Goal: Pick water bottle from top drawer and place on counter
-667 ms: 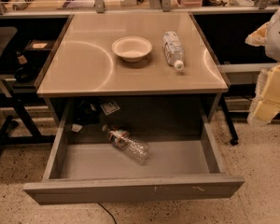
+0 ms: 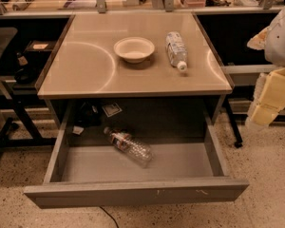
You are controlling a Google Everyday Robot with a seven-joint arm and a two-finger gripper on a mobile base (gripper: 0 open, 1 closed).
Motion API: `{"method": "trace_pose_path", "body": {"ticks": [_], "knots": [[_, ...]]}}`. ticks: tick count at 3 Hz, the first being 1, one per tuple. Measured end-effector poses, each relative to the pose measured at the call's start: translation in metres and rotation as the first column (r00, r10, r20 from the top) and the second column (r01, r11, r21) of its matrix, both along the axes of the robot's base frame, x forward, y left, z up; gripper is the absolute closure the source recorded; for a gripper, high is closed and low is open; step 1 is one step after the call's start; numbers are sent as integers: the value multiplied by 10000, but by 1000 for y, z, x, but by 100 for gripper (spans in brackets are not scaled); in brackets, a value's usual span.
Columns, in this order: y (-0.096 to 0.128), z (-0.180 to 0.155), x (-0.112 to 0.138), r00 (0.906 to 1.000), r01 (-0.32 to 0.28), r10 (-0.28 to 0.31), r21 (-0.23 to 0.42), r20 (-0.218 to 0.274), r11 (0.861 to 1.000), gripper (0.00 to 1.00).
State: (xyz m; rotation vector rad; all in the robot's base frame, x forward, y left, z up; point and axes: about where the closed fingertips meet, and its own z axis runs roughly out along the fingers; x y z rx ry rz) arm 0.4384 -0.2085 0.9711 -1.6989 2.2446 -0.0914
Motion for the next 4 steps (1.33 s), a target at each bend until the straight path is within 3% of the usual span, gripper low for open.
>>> {"method": "trace_pose_path", "body": {"ticks": [1, 2, 3, 4], "knots": [[25, -16, 5, 10000, -6, 6, 286, -18, 9996, 0], [74, -64, 24, 9991, -74, 108, 845, -400, 9964, 0], [78, -64, 21, 9994, -175, 200, 858, -286, 9962, 0], [111, -83, 9, 9993, 34, 13, 1247, -376, 9922, 0]]}}
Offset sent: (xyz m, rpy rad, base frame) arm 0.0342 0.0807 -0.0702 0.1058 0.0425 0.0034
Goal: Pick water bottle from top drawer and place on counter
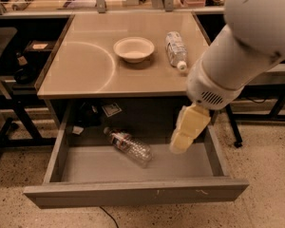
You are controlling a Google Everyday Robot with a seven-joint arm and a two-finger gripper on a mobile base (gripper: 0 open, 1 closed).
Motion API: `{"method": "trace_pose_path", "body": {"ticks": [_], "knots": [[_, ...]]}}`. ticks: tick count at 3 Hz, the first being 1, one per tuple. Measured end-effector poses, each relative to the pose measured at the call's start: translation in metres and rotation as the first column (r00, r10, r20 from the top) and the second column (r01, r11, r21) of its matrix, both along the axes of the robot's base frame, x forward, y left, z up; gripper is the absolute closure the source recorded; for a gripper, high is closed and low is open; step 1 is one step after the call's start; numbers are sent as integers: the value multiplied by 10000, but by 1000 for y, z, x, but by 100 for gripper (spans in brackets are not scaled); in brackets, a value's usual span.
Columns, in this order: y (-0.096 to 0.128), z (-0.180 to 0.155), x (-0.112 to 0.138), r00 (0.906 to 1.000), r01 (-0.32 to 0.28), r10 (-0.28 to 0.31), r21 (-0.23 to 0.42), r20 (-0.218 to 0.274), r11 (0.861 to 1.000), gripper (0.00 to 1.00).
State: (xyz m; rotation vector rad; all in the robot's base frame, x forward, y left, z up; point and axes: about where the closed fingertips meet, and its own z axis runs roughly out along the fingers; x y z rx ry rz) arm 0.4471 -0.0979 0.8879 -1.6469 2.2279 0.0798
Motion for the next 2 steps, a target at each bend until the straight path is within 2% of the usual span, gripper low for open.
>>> {"method": "trace_pose_path", "body": {"ticks": [1, 2], "knots": [[64, -56, 5, 9954, 825, -790, 645, -550, 9945, 0], [64, -56, 5, 9954, 824, -789, 645, -550, 9945, 0]]}}
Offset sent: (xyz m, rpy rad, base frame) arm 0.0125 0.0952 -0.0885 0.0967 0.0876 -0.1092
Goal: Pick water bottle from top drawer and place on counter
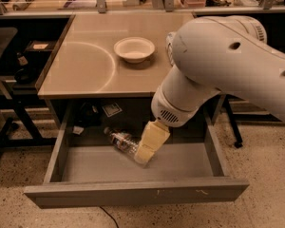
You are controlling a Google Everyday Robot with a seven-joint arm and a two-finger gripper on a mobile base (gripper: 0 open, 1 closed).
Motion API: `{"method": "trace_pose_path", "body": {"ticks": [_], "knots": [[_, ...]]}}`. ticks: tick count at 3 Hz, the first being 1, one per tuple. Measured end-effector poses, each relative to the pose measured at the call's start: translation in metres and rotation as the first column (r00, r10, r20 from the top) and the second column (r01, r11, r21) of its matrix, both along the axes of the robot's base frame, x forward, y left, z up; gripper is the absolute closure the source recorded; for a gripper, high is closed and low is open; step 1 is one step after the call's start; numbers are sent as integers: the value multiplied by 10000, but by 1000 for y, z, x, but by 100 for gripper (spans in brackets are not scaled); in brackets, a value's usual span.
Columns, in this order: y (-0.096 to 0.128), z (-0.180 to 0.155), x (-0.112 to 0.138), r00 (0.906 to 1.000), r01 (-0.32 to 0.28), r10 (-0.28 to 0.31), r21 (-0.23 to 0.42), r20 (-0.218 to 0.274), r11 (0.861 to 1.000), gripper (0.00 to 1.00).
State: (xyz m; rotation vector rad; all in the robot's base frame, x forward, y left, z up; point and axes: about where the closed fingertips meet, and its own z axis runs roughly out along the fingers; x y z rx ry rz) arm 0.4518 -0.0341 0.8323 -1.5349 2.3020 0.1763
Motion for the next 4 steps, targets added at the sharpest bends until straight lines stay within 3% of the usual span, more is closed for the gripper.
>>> {"method": "trace_pose_path", "body": {"ticks": [1, 2, 3, 4], "knots": [[13, -16, 0, 9996, 245, -246, 72, 120, 9997, 0], [71, -52, -24, 9947, 1029, -1032, 718, 6, 9921, 0], [71, -52, -24, 9947, 1027, -1030, 716, 7, 9921, 0], [76, -71, 0, 9908, 1333, -1347, 850, 100, 9874, 0]]}}
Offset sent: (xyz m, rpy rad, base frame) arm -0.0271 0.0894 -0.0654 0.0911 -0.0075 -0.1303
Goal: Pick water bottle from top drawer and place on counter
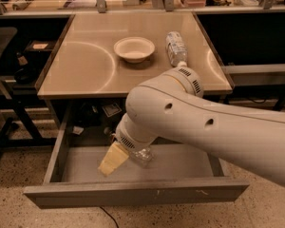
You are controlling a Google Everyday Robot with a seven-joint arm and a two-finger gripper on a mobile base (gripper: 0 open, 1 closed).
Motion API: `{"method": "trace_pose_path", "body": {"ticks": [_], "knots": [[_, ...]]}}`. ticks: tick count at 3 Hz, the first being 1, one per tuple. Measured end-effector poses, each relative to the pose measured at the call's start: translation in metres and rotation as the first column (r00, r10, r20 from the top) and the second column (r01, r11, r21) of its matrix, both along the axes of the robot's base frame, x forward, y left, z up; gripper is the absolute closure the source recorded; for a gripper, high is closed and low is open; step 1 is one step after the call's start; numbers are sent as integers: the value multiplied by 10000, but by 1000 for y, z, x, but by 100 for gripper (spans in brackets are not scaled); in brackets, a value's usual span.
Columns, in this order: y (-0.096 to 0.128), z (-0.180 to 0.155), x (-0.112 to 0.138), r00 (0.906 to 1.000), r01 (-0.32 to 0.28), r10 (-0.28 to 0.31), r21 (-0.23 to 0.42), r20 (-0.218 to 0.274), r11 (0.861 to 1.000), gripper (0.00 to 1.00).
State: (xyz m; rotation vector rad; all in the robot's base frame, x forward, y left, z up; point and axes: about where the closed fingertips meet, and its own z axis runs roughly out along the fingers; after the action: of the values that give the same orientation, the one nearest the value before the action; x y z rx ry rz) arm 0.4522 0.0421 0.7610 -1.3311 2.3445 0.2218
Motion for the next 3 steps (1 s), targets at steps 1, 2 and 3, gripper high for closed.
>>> {"method": "trace_pose_path", "body": {"ticks": [1, 2, 3], "knots": [[11, -31, 49, 9990, 422, -423, 131, 145, 9990, 0], [18, -63, 89, 9980, 602, -603, 58, 164, 9982, 0], [15, -63, 84, 9982, 561, -560, 1, 225, 9984, 0]]}}
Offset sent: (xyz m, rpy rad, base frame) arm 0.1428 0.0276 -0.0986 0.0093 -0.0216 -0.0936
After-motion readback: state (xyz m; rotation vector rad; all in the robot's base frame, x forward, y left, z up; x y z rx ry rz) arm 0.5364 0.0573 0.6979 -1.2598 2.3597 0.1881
